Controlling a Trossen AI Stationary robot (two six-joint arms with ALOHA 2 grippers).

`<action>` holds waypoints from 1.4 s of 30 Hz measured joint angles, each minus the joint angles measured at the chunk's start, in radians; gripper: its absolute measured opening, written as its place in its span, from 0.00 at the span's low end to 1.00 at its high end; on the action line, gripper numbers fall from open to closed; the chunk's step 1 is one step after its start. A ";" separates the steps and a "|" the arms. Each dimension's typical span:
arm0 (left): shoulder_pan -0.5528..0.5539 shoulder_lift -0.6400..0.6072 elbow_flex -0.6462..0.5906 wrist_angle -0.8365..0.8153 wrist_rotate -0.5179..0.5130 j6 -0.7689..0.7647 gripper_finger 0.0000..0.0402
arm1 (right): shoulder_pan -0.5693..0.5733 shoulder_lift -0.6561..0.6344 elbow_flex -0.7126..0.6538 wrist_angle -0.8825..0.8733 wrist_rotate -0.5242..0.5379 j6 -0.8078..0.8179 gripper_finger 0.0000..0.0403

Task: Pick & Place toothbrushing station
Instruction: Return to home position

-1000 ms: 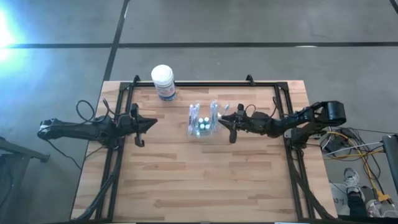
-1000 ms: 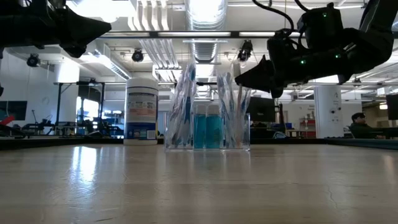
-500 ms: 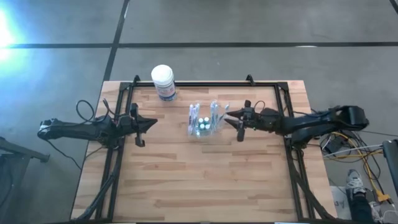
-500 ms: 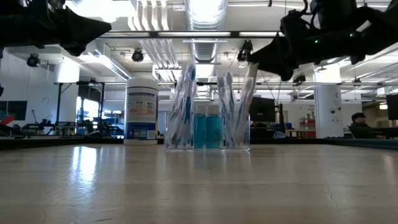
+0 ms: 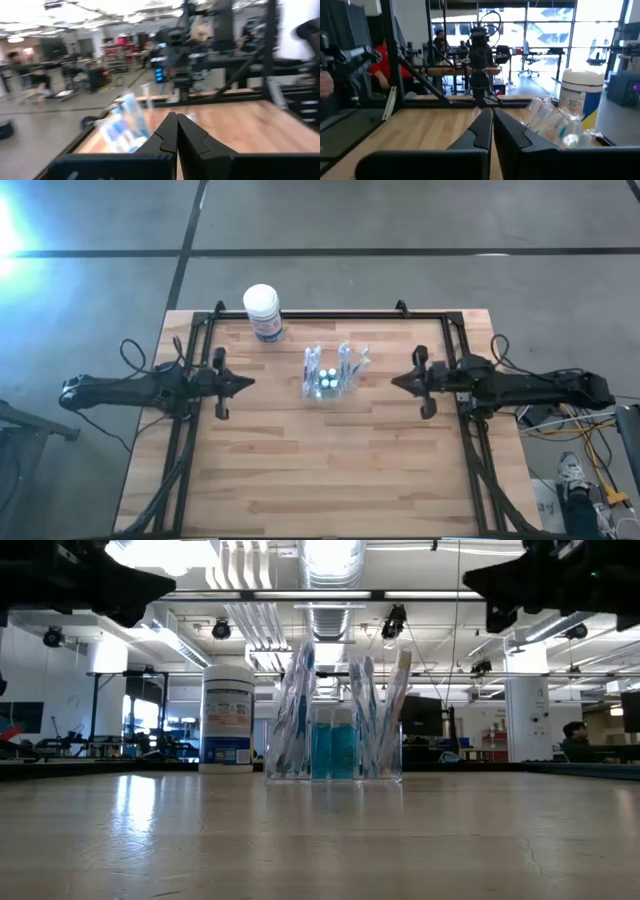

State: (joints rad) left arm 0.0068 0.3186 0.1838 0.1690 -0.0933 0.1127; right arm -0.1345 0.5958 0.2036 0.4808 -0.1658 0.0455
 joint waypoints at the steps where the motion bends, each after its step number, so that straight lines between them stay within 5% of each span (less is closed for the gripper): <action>1: 0.002 -0.004 -0.002 0.002 0.030 -0.001 0.00 | 0.000 -0.035 -0.022 -0.004 -0.001 0.007 0.03; 5: 0.004 -0.024 -0.006 -0.001 0.108 -0.019 0.00 | 0.000 -0.162 -0.103 -0.007 0.000 0.048 0.02; 20: 0.005 -0.187 -0.104 -0.026 0.061 -0.094 0.00 | 0.000 -0.476 -0.192 -0.213 0.011 0.079 0.02; 42: 0.005 -0.254 -0.176 -0.114 0.072 -0.157 0.00 | 0.001 -0.528 -0.195 -0.321 0.038 0.055 0.02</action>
State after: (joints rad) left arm 0.0120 0.0647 0.0082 0.0551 -0.0211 -0.0448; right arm -0.1337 0.0677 0.0090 0.1596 -0.1280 0.1001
